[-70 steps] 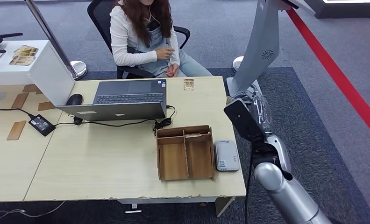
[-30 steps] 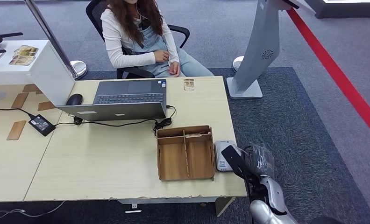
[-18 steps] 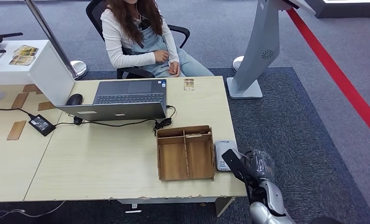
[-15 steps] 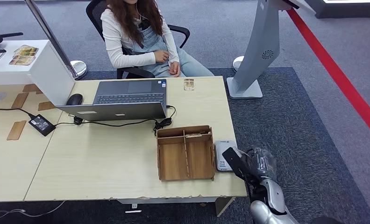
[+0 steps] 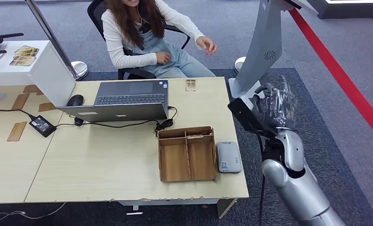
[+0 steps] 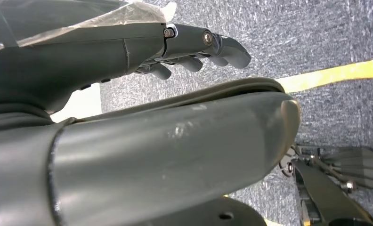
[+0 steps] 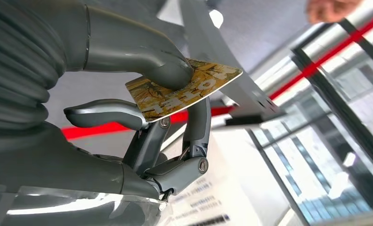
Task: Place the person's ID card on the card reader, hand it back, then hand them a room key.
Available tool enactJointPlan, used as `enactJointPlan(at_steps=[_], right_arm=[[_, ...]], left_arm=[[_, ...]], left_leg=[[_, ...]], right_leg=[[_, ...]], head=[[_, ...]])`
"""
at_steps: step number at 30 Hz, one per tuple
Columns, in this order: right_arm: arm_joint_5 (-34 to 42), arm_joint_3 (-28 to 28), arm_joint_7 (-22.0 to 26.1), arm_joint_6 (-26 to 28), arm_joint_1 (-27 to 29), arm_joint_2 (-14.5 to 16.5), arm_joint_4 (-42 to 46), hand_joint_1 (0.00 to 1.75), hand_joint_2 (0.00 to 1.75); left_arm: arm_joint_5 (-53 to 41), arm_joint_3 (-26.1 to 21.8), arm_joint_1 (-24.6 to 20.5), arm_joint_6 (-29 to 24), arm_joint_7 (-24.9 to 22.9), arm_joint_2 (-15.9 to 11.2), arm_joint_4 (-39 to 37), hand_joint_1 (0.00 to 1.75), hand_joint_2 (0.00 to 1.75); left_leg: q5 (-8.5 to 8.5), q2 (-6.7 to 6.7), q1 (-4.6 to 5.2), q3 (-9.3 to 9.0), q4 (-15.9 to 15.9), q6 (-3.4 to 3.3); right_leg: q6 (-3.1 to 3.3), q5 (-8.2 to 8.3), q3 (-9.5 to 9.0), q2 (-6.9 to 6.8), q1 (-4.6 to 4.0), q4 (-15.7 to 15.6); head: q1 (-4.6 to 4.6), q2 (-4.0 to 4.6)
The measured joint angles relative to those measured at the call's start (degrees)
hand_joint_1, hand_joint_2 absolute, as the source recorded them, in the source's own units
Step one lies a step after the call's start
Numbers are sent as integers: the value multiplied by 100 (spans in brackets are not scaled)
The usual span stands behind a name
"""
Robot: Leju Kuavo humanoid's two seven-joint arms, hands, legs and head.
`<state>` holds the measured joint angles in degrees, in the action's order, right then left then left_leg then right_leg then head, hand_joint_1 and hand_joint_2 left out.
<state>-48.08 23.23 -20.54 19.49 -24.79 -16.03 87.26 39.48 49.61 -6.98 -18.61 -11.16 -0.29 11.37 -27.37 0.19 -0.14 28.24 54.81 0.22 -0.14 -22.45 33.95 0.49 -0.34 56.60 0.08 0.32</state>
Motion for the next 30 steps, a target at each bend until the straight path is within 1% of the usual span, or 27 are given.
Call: enactJointPlan(at_steps=[5,13,17,23,27,30], right_arm=[[87,124,140,-65,-728,153,-2,175,175],[471,455,342,-9,-1675,576,-510,175,175],[693,607,515,119,-2073,842,-1000,175,175],[1016,838,877,395,-2669,1295,-2042,175,175],[1239,957,1174,535,-2956,1624,-2721,175,175],[1359,1043,1309,587,-3121,1865,-3172,175,175]], left_arm=[[-23,9,-3,3,74,28,0,0,0],[-46,32,-6,20,172,52,0,0,0],[-49,59,-5,46,213,50,0,0,0],[0,91,0,58,329,41,0,0,0],[45,99,6,61,336,33,-1,0,0],[61,101,7,67,310,26,-2,0,0]], left_leg=[[1,1,-1,2,0,1],[2,6,-4,5,0,2],[2,6,-4,7,0,2],[2,7,-4,7,0,3],[3,8,-4,7,0,5],[4,9,-4,5,0,5]], right_leg=[[0,0,-1,0,-1,2],[0,0,1,-3,-2,4],[0,0,1,-4,-1,4],[0,0,2,-5,-2,4],[0,0,3,-5,-3,6],[0,-1,4,-5,-5,6]], head=[[-1,1],[0,1],[-2,1],[-1,1],[-1,0],[-2,1]])
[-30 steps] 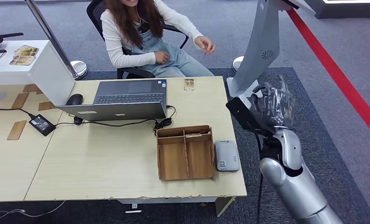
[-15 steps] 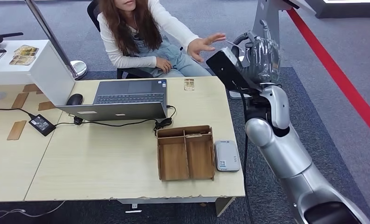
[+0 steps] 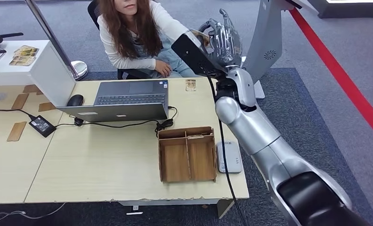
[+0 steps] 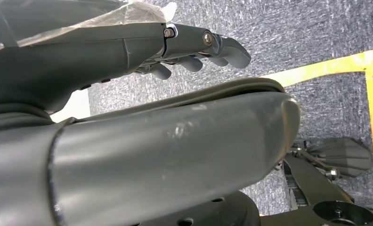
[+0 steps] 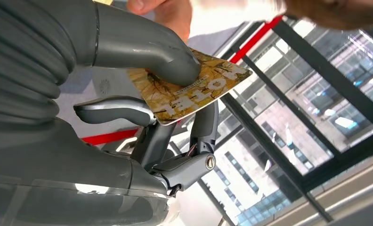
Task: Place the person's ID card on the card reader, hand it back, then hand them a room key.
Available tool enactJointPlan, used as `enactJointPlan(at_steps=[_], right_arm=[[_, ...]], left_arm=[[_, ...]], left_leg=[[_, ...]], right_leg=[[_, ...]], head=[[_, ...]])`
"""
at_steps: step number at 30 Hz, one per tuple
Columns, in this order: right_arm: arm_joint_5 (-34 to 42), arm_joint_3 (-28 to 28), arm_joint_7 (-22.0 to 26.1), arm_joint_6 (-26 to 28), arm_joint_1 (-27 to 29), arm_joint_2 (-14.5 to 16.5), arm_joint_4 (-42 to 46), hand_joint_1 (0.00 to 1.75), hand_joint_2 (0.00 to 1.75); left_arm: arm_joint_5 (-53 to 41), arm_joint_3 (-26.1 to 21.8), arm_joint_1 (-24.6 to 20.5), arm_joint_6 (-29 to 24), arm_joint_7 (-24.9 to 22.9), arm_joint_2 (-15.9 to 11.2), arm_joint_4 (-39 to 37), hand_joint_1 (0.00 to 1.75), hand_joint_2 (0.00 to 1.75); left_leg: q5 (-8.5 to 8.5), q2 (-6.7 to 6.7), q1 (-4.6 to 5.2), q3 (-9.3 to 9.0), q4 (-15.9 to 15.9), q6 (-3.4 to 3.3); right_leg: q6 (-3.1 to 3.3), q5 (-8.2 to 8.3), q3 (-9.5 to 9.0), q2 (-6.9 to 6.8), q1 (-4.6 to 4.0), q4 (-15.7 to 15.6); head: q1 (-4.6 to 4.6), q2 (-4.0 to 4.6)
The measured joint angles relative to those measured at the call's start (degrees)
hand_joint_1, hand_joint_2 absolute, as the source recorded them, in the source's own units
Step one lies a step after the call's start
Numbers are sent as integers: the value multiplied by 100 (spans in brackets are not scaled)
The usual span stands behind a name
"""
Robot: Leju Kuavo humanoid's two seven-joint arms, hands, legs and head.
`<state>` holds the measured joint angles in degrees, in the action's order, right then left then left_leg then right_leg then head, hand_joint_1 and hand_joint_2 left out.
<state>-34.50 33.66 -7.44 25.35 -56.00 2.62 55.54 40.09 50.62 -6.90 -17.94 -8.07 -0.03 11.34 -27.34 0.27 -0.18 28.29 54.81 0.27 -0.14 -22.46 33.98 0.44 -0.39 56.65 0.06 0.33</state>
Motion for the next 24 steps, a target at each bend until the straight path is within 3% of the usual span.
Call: enactJointPlan(at_steps=[6,10,24], right_arm=[[221,88,171,41,-126,380,-651,172,175],[381,131,256,51,-158,527,-943,2,175],[1028,156,693,178,-266,732,-1182,0,175]], left_arm=[[29,0,24,2,-20,-43,-3,0,0],[22,1,36,-4,-8,-71,-4,0,0],[184,2,62,-139,252,-126,-7,0,0]], left_leg=[[1,1,0,3,0,1],[0,1,0,9,0,1],[1,-1,2,5,1,1]], right_leg=[[0,0,6,-2,-1,0],[0,0,15,-2,-1,1],[1,0,16,0,0,-1]], head=[[1,0],[-1,0],[1,-1]])
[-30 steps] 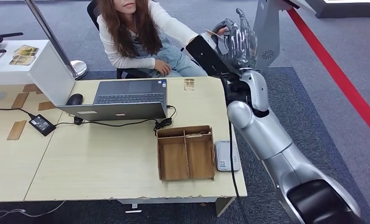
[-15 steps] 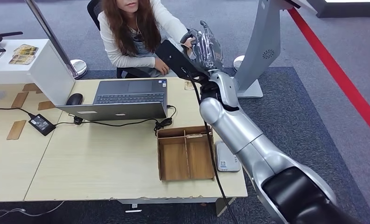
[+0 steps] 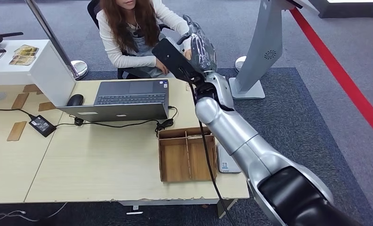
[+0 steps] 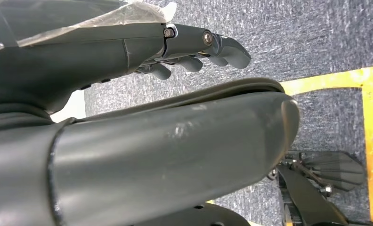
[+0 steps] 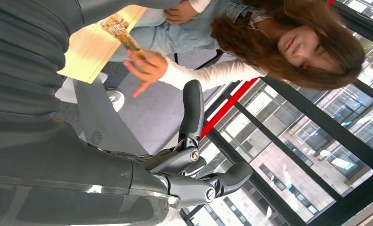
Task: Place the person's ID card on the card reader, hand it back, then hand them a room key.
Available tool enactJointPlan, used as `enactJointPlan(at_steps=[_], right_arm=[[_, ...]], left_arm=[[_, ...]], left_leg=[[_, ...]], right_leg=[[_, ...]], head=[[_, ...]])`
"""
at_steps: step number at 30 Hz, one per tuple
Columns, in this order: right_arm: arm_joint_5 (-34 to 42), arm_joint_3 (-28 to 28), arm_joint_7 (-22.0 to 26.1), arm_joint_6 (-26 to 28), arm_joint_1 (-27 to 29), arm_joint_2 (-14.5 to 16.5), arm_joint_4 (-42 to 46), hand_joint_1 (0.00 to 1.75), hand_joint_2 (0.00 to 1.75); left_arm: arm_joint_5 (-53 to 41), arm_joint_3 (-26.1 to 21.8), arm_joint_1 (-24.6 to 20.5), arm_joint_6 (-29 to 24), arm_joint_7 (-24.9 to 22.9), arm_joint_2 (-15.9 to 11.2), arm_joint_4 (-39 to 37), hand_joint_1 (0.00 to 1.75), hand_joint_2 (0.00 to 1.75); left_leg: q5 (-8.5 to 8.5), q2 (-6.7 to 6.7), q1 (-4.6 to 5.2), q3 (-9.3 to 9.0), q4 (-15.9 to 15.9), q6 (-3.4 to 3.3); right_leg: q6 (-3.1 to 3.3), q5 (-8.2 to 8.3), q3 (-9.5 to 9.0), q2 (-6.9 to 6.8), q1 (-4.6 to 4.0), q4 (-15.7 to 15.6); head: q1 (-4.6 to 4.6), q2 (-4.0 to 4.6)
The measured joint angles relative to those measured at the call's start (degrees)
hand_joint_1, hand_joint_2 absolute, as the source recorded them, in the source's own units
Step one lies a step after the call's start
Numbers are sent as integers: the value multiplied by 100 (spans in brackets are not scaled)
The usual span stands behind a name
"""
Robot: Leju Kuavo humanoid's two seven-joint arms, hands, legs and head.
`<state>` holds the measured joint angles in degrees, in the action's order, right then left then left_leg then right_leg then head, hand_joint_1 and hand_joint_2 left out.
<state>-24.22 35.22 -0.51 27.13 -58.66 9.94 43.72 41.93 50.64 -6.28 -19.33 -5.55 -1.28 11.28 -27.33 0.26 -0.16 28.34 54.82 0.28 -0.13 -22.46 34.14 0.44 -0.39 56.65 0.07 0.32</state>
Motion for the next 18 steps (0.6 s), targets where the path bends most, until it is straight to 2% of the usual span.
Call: enactJointPlan(at_steps=[5,11,14,18], right_arm=[[86,7,-105,11,9,-144,283,0,175],[179,5,-321,-151,71,-508,754,0,175],[67,2,-505,-213,174,-734,1033,0,175],[-172,-16,-798,-300,541,-1065,1599,0,175]], left_arm=[[168,-10,8,-113,212,-47,0,0,0],[337,-66,20,-209,318,-159,-1,0,0],[355,-111,23,-179,133,-244,-10,0,0],[301,-122,22,-51,-365,-364,-32,0,0]], left_leg=[[0,0,0,-3,0,0],[0,0,1,-4,0,0],[0,-1,2,-7,0,0],[-1,-1,2,-8,1,0]], right_leg=[[0,0,0,1,-1,0],[0,0,0,3,0,0],[0,0,-1,5,0,-1],[0,0,-3,5,0,-3]], head=[[-1,1],[-2,1],[-2,1],[-1,0]])
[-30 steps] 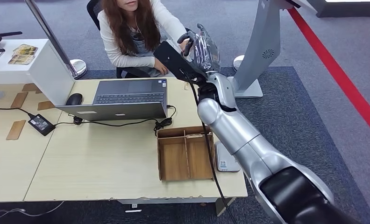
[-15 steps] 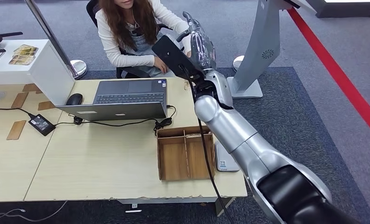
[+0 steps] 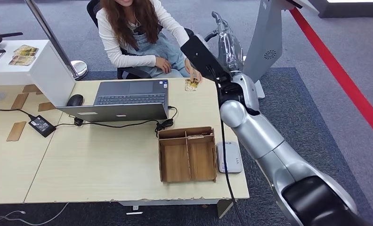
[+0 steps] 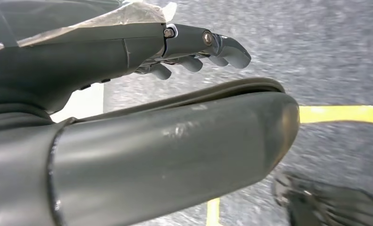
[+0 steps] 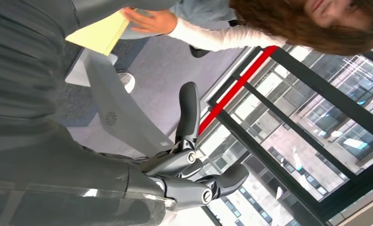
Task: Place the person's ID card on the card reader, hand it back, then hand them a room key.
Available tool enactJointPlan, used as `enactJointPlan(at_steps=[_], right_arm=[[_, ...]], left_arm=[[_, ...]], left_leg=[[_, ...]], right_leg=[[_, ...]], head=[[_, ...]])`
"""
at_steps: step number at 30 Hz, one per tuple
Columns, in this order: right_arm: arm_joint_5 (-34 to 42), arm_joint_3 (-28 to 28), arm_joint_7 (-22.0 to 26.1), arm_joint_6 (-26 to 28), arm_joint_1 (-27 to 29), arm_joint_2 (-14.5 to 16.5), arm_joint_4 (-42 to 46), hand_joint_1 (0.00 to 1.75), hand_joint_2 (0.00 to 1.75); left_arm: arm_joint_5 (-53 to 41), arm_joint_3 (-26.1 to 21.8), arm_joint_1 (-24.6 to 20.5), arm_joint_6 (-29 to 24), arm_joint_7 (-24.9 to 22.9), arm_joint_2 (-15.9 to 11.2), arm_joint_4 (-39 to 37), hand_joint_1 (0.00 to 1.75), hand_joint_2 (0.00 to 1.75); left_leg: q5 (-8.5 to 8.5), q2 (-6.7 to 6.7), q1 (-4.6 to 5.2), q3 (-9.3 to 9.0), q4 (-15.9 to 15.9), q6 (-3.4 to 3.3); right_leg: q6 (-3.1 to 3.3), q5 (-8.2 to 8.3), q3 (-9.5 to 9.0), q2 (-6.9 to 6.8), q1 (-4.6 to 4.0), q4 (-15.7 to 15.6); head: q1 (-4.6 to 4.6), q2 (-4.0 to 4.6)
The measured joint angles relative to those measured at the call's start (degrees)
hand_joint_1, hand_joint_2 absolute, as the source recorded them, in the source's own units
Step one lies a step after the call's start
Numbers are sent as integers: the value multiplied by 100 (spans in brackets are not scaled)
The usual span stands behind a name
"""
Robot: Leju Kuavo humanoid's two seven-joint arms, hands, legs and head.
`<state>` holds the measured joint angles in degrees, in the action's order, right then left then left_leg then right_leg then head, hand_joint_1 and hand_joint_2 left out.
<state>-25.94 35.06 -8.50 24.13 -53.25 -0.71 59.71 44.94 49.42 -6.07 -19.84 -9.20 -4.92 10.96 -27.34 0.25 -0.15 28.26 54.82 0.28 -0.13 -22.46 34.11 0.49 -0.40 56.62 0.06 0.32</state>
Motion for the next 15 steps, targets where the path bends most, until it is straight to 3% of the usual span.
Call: enactJointPlan(at_steps=[7,15], right_arm=[[-478,-69,-410,-164,886,-499,1098,0,175],[-1040,-295,-627,-185,1945,-1140,2418,0,175]], left_arm=[[-98,2,-6,154,-960,-147,-11,0,0],[-191,20,-14,214,-1547,-213,-13,0,0]], left_leg=[[-1,0,0,-2,0,0],[-4,-2,1,-2,0,-4]], right_leg=[[0,0,-1,0,-1,-1],[-1,0,-3,1,2,-3]], head=[[0,0],[0,-1]])
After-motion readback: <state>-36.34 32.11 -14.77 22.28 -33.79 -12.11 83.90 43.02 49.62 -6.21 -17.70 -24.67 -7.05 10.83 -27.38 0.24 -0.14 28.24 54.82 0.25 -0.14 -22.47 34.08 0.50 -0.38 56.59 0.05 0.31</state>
